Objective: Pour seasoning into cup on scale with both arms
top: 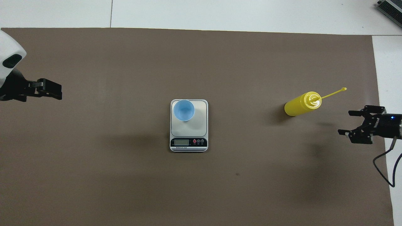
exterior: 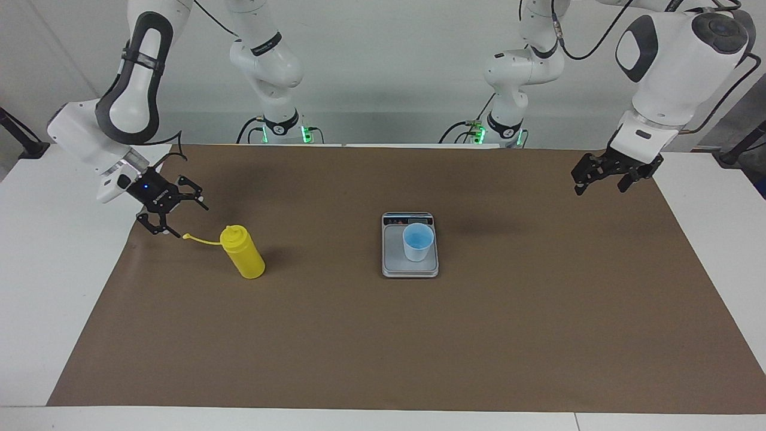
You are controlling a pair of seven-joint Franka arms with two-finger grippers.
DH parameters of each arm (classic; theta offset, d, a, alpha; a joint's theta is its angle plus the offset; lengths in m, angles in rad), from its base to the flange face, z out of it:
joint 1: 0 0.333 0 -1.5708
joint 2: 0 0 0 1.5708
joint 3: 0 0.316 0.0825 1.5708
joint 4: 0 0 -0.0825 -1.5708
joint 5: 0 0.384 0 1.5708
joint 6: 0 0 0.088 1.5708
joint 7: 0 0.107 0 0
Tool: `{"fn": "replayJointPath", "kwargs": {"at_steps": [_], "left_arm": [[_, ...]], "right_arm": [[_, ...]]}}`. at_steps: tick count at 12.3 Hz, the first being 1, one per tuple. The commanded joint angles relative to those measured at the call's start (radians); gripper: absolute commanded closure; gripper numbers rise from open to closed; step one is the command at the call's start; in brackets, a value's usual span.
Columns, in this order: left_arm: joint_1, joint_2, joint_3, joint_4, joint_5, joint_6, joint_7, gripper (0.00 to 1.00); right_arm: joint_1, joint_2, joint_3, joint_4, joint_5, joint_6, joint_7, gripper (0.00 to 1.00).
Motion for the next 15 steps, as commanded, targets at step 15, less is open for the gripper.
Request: {"fn": "replayJointPath", "kwargs": {"at_steps": [15], "left_arm": [[0.006,-0.03,0.0,-0.034,0.011,0.005,0.009,0.0]], "right_arm": [[0.289,-0.226,0.02,0.088,-0.405,-0.111,1.264,0.0]]}}
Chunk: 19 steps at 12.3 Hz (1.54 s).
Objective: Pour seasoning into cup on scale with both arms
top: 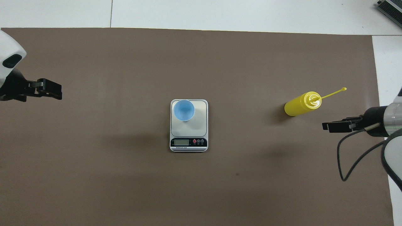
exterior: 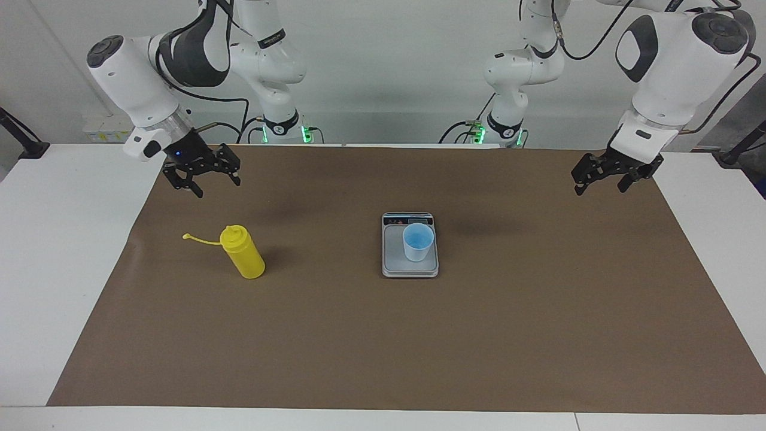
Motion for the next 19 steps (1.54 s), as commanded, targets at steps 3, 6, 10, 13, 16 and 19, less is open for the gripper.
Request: {"fn": "replayJointPath", "kwargs": {"at_steps": [3,6,10,13,16,19], "left_arm": [[0.006,-0.028,0.0,-0.034,0.009,0.005,0.009,0.0],[0.006,-0.028,0.0,-0.034,0.011,0.005,0.009,0.0],[0.006,-0.028,0.0,-0.034,0.011,0.005,0.009,0.0],[0.006,-0.028,0.0,-0.034,0.011,0.005,0.009,0.0],[0.006,-0.028,0.0,-0.034,0.009,0.005,0.009,0.0],[0.006,-0.028,0.0,-0.034,0.011,0.005,0.009,0.0]], "right_arm": [[0.053,0.019,0.011,0.09,-0.12,-0.008,0.311,0.0],[0.094,0.056,0.011,0.154,-0.232,-0.003,0.436,0.0],[0.094,0.11,0.011,0.251,-0.266,-0.008,0.441,0.0],[0.105,0.126,0.013,0.306,-0.278,-0.046,0.444,0.0],[0.113,0.166,0.014,0.416,-0.303,-0.161,0.469,0.0],[0.116,0.203,0.016,0.528,-0.286,-0.273,0.507,0.0]]}}
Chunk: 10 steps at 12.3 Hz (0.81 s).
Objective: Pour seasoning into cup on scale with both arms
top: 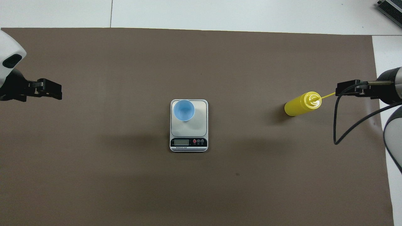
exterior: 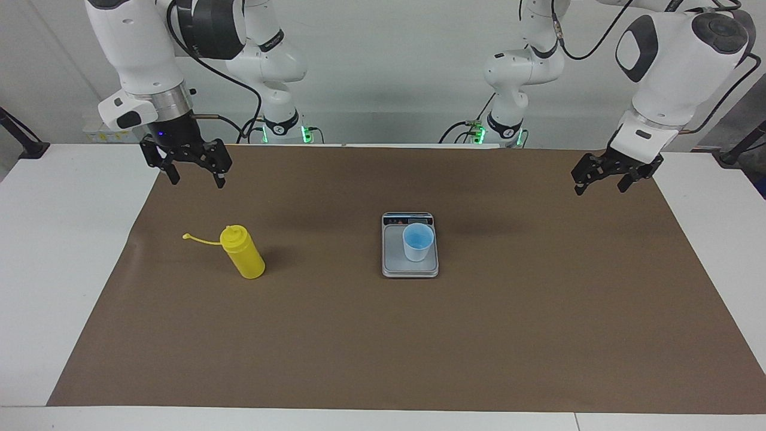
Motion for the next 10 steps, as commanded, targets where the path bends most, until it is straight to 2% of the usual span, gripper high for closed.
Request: {"fn": "replayJointPath", "kwargs": {"at_steps": [1,6,10], "left_arm": [[0.006,-0.028,0.0,-0.034,0.011,0.005,0.009,0.0],[0.006,-0.028,0.0,-0.034,0.011,0.005,0.009,0.0],[0.006,-0.028,0.0,-0.034,0.011,0.005,0.009,0.0]], "right_arm": [[0.001,0.051,0.011,0.095,-0.008,-0.074,0.039,0.0],[0.001,0.003,0.016,0.072,-0.006,-0.151,0.037,0.0],[0.001,-0.008,0.016,0.053,-0.007,-0.154,0.036,0.0]]}}
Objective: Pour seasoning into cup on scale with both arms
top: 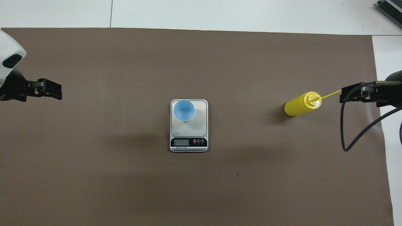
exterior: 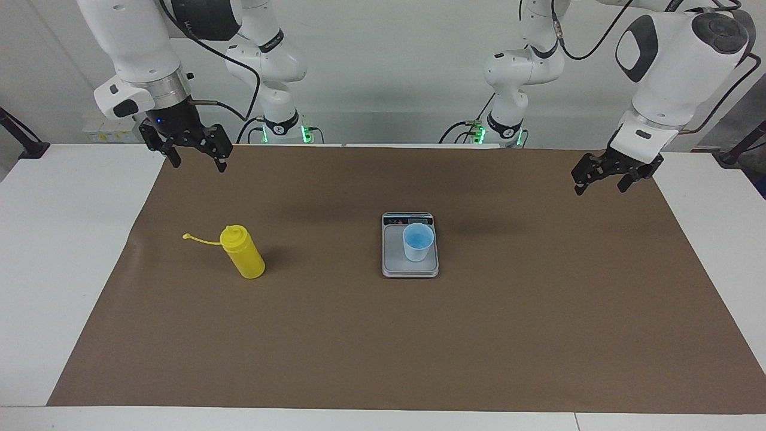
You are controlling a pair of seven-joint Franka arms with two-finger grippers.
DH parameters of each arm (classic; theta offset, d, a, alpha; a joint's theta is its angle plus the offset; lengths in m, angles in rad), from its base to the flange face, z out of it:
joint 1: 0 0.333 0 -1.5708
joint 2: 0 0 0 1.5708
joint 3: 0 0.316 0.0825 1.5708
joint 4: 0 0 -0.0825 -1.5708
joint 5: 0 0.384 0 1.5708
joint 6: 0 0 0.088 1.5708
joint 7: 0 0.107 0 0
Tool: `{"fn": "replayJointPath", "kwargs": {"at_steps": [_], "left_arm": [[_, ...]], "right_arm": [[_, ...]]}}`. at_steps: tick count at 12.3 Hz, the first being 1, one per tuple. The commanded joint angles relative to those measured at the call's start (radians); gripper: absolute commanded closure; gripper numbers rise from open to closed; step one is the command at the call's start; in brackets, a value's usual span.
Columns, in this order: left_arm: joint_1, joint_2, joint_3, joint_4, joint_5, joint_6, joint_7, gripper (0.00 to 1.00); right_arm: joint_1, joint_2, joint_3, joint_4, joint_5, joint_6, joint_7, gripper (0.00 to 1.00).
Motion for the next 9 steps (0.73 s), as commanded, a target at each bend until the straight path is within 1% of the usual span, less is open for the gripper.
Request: {"fn": "replayJointPath", "kwargs": {"at_steps": [1,3,9], "left_arm": [[0.006,-0.028,0.0,-0.034,0.011,0.005,0.009,0.0],[0.004,-0.03,0.0,-0.035,0.011,0.001,0.01,0.0],[0.003,-0.03,-0.001,-0.035,0.009,0.002,0.009,0.0]], "right_arm": [[-0.003,-0.016,0.009,-0.011,-0.004,0.003,0.016,0.0],[-0.003,-0.009,0.009,0.001,0.005,-0.001,0.012,0.0],[-0.002,-0.014,0.009,-0.008,0.008,0.005,0.013,0.0]]}}
